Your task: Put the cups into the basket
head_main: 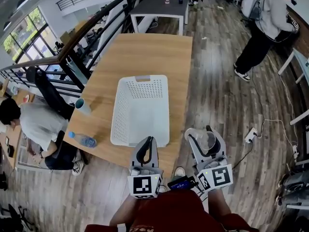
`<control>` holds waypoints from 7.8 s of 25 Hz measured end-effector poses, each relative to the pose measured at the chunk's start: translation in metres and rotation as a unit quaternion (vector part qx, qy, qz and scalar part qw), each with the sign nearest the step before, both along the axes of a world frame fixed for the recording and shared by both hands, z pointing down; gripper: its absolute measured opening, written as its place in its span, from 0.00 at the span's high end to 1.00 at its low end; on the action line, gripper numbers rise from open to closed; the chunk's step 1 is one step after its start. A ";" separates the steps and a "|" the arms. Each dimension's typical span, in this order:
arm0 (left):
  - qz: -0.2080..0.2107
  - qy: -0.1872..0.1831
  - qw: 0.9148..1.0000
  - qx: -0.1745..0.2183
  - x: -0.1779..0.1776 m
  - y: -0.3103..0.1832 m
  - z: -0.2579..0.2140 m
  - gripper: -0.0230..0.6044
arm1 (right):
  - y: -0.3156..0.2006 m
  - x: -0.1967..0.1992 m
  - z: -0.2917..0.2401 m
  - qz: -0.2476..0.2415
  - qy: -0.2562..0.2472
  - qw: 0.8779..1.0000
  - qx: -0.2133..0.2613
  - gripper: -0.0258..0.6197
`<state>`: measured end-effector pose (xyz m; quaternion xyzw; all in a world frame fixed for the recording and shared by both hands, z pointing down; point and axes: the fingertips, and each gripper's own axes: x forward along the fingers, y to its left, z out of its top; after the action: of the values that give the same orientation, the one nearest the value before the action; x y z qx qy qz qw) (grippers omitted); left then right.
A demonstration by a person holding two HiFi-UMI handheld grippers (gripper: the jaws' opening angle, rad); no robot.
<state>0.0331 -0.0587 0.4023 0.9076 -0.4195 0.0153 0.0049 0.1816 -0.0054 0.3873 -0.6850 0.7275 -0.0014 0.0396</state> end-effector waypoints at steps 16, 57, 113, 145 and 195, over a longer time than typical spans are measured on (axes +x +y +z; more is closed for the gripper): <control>-0.087 -0.028 0.996 0.022 0.018 -0.041 -0.018 0.93 | -0.068 0.028 -0.012 -0.089 -0.023 0.996 0.022 0.52; -0.139 0.034 0.990 0.001 -0.041 -0.108 -0.016 0.93 | -0.144 -0.028 -0.042 -0.135 0.032 0.990 0.040 0.52; -0.168 0.038 0.985 -0.011 -0.086 -0.143 -0.009 0.93 | -0.248 -0.108 0.016 -0.175 0.072 0.981 -0.053 0.52; -0.177 0.045 0.983 -0.013 -0.091 -0.140 -0.010 0.93 | -0.287 -0.140 0.057 -0.200 0.088 0.969 -0.114 0.52; -0.176 0.051 0.983 -0.019 -0.084 -0.140 -0.010 0.93 | -0.333 -0.168 0.211 -0.244 0.207 0.876 -0.361 0.52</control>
<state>-0.0508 -0.1989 0.3926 0.8190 -0.5715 -0.0241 0.0457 0.0135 -0.3382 0.5983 -0.4370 0.8120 -0.1322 -0.3635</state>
